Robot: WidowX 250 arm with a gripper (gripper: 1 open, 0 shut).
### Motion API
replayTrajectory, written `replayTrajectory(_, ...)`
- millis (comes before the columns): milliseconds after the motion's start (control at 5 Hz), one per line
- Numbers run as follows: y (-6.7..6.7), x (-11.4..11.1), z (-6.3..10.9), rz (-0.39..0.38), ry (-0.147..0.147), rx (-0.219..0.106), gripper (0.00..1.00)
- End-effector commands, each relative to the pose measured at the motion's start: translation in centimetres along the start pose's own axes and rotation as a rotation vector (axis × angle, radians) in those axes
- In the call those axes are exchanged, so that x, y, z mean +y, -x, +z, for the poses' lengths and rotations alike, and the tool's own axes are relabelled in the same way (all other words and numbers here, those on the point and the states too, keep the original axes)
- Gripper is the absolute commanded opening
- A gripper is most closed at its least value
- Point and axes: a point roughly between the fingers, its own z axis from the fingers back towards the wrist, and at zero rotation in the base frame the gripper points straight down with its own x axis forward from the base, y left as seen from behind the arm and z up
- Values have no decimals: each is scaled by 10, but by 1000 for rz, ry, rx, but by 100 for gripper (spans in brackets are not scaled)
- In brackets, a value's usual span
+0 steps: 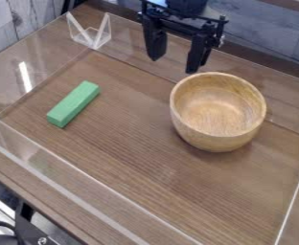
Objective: Put green stick into wooden bowl
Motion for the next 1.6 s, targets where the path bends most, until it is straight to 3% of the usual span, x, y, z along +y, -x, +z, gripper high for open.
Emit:
replayTrajectory(0,10,24,-13,-12,0,-7,100)
replayTrajectory(200,22,64,-27,24,-11,-21,100)
replayTrajectory(400,31,103,-37,54,-24,-63,100)
replayTrajectory(800,38,151,-49,-112,-27,-142,100)
replayTrajectory(1200,31,172,-81,25,5,-162,100)
replayTrajectory(1400,29,177,-85,82,6,-163,100)
